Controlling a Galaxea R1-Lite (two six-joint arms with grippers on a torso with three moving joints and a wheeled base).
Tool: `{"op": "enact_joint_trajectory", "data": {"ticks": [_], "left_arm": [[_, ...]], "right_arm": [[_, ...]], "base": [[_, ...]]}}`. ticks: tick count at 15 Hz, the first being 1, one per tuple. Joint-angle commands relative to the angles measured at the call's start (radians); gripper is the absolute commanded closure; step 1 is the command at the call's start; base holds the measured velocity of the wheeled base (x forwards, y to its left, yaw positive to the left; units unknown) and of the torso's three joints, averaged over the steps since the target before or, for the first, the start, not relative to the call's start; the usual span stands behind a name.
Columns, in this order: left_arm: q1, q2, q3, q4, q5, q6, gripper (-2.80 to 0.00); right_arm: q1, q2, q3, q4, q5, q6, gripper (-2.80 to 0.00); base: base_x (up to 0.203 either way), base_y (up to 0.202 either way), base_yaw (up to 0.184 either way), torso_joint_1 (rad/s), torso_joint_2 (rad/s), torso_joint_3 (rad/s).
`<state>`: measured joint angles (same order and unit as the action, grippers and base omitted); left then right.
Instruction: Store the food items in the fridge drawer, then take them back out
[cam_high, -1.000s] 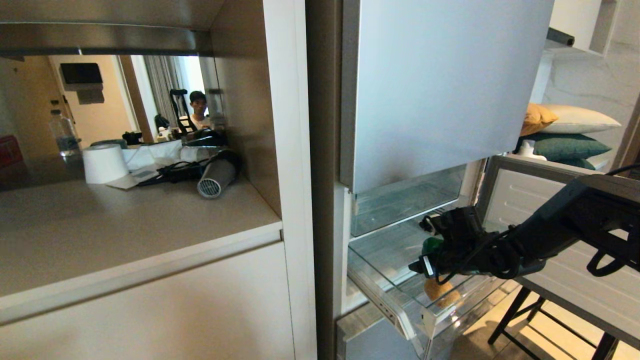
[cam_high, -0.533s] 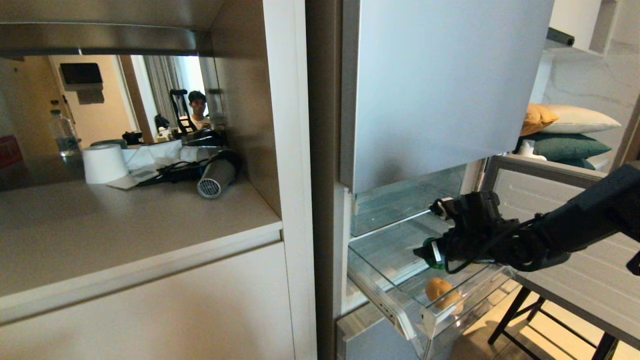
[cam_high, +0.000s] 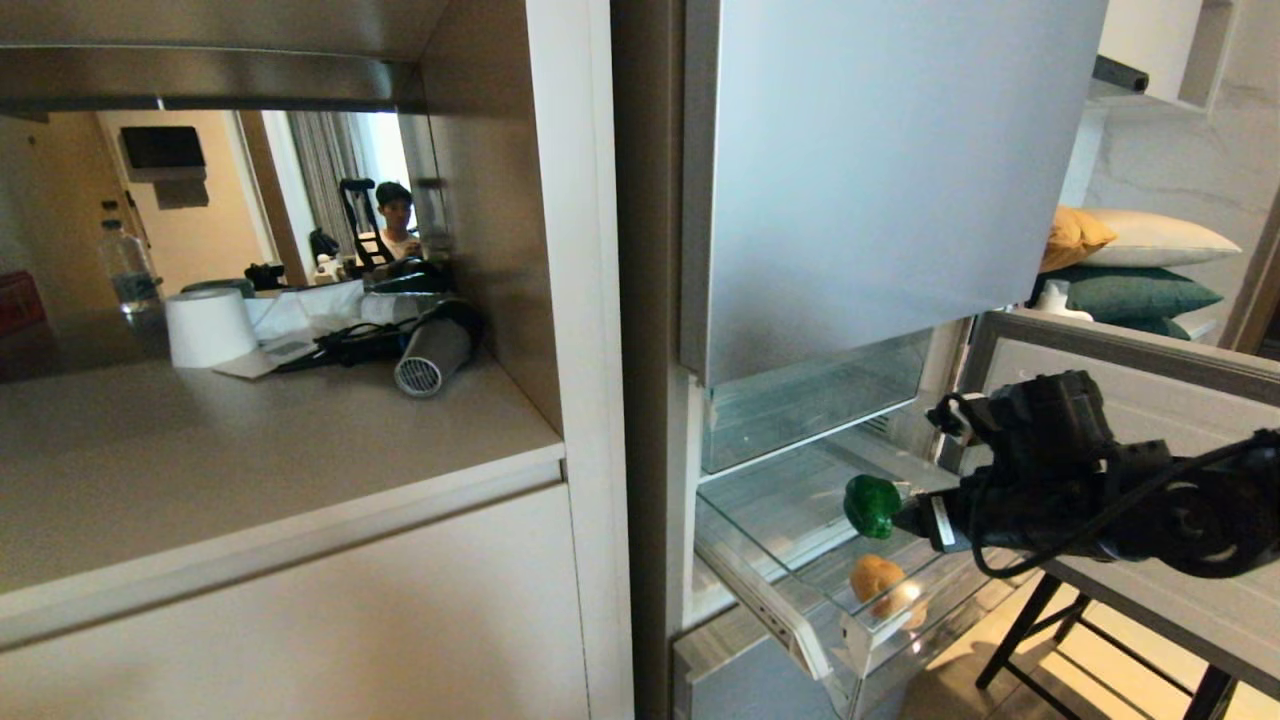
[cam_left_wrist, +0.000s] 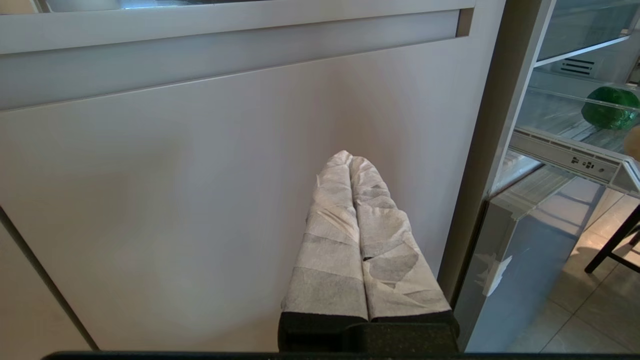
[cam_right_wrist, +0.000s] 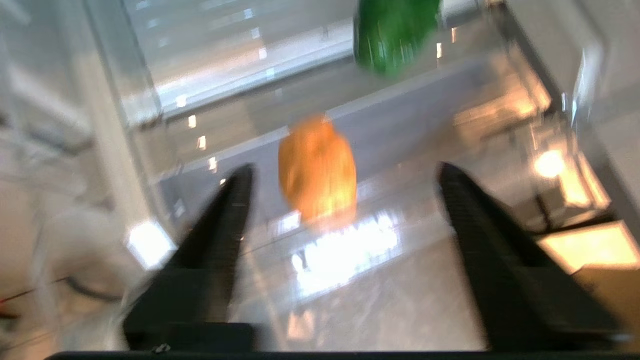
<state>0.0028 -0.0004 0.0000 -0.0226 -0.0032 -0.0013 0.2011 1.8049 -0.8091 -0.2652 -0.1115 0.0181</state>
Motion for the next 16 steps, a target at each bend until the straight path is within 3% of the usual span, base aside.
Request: {"op": "enact_joint_trajectory", "data": {"ticks": [1, 7, 16], "left_arm": [[0.0, 0.0, 0.011, 0.0, 0.0, 0.0, 0.0], [0.0, 0.0, 0.011, 0.0, 0.0, 0.0, 0.0], [0.0, 0.0, 0.011, 0.0, 0.0, 0.0, 0.0]], "right_arm": [[-0.001, -0.133, 0.081, 0.0, 0.0, 0.02, 0.0], [-0.027, -0.393, 0.432, 0.001, 0.004, 0.094, 0.0], [-0.173, 0.098, 0.394, -0.284, 0.066, 0.12, 0.0]], "base": [[0.0, 0.0, 0.0, 0.0, 0.0, 0.0], [0.0, 0.0, 0.0, 0.0, 0.0, 0.0], [0.0, 0.0, 0.0, 0.0, 0.0, 0.0]]}}
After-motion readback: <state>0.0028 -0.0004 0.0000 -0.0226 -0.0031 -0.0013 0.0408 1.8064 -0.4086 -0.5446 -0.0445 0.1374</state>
